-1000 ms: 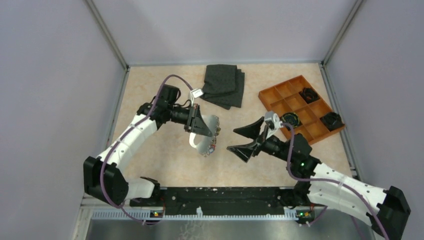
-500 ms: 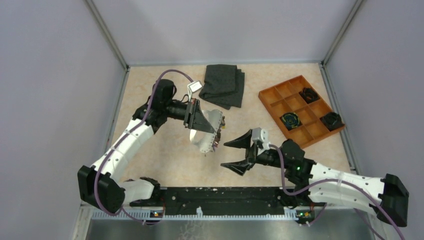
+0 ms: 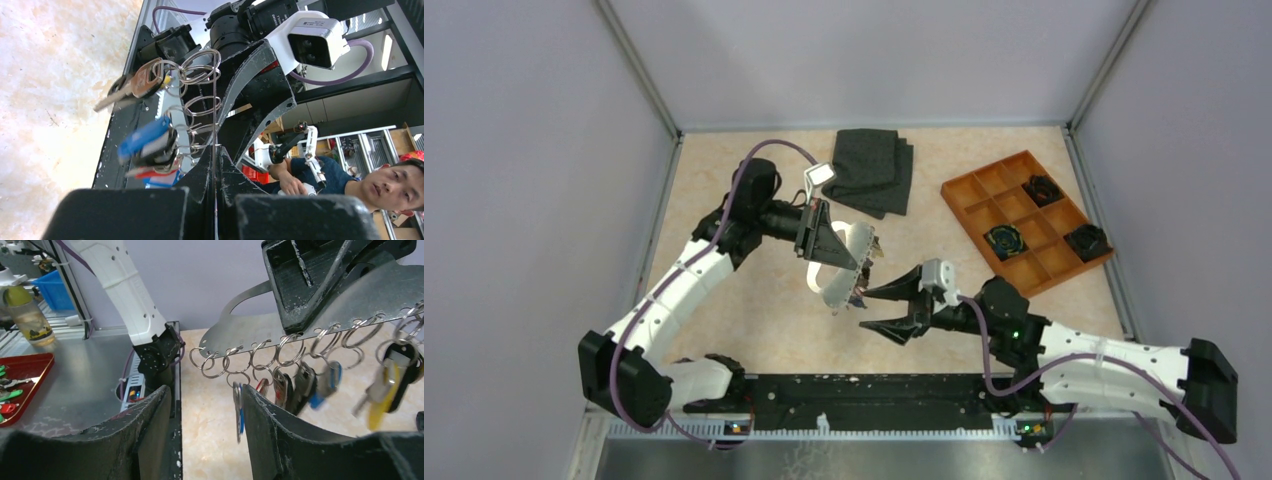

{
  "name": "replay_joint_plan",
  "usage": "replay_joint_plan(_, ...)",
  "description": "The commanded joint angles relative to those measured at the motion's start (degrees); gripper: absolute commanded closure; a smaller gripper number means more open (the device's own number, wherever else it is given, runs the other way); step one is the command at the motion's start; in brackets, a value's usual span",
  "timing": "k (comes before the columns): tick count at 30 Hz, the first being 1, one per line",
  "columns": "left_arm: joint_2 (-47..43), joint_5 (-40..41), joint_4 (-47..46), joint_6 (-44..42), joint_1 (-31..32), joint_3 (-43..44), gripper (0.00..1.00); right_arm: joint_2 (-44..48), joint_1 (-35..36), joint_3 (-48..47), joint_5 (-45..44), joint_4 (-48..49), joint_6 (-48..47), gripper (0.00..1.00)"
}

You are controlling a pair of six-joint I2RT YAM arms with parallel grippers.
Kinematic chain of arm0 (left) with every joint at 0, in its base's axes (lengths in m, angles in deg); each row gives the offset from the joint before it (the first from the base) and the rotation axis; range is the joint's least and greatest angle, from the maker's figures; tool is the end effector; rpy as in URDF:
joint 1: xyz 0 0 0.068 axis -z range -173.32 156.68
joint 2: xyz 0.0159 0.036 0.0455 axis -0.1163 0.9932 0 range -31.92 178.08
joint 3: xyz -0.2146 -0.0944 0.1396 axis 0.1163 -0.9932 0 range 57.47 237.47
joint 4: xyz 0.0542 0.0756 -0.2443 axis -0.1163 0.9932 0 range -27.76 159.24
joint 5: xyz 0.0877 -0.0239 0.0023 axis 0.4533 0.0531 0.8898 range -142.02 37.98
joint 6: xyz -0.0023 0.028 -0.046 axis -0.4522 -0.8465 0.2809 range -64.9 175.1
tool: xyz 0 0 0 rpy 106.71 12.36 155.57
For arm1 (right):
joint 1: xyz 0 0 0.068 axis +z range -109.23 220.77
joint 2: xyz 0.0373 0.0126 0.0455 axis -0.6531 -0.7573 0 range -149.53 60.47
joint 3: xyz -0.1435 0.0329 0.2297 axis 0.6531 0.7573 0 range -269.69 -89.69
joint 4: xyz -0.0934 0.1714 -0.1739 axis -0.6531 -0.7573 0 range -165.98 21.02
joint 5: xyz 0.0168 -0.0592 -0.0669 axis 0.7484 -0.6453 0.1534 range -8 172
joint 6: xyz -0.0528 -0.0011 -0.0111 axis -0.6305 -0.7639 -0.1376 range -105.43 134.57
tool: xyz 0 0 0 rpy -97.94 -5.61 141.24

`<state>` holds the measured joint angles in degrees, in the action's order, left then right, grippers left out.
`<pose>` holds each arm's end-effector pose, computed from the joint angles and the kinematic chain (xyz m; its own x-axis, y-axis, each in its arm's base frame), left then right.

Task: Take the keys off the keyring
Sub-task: Remove the key from the keyring.

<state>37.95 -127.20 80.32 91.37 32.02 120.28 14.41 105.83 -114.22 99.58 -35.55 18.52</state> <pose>0.2156 -0.1402 0.3556 -0.8423 0.2315 -0.4868 0.4987 -0.0080 -0.8667 0.0713 0.1790 0.2917 0.0188 0.1956 -0.9805 -0.9926 0.1209 0.0051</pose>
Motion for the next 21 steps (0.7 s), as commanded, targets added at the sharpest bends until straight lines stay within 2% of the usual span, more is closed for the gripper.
replay_joint_plan(1,-1.9,-1.2,-3.1,2.1,0.7,2.6,1.00,-0.4,1.3,-2.7,0.4,2.2,-1.5,0.47)
replay_joint_plan(15,-2.3,-0.6,-4.3,3.3,1.5,2.8,1.00,-4.1,1.6,-2.7,0.3,4.5,-0.8,0.58)
replay_joint_plan(21,-2.6,-0.4,-4.2,3.7,1.7,3.1,1.00,-4.6,1.6,-2.7,-0.5,4.7,-1.0,0.58)
